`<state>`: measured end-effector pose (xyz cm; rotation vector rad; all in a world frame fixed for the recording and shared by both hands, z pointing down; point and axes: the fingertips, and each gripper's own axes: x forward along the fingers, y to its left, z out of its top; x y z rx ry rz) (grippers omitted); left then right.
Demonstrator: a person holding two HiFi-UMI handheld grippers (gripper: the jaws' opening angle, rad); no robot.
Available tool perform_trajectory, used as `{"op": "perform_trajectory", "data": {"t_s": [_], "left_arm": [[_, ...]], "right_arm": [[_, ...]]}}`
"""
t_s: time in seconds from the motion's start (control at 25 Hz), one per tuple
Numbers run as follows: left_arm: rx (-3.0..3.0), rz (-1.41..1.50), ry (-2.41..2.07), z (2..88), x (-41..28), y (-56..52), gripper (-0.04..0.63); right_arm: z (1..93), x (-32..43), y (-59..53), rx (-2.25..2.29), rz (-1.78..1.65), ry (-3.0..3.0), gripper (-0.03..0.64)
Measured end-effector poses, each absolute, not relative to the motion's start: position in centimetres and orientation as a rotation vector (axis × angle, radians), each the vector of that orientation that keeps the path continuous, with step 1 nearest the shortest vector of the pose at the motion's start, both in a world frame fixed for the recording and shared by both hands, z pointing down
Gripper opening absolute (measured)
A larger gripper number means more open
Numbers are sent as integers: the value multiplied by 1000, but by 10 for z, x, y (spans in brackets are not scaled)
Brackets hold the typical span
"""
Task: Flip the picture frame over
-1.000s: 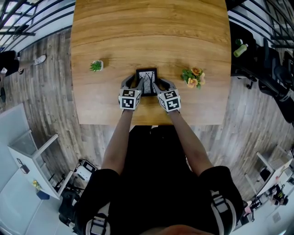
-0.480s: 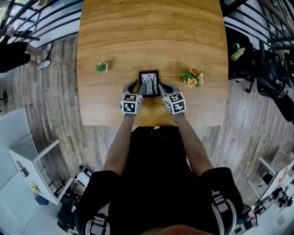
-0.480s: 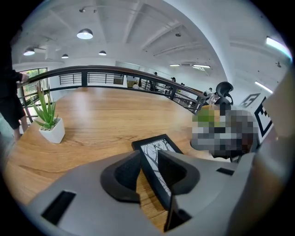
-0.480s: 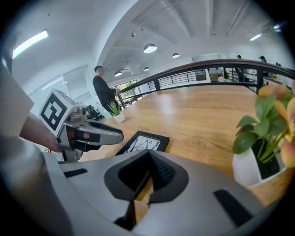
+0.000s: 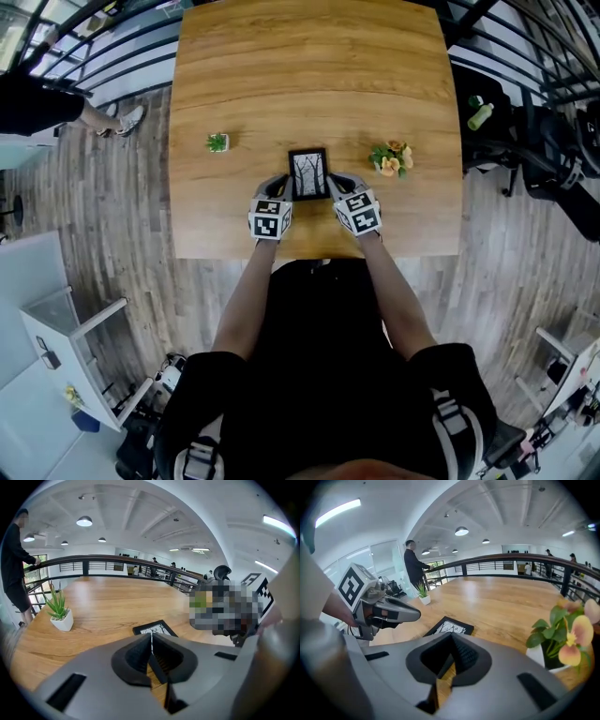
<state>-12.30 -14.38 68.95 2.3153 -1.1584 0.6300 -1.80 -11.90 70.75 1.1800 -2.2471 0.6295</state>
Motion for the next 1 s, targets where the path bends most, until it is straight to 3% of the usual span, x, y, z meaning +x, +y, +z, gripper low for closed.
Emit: {"op": "perform_trajectory", "data": {"t_s": [1.0], "left_arm": [[2370,592,-1230,652,-139,-115,21]], "right_arm": [[673,-7,-99,1227,507,-2286,5]]}}
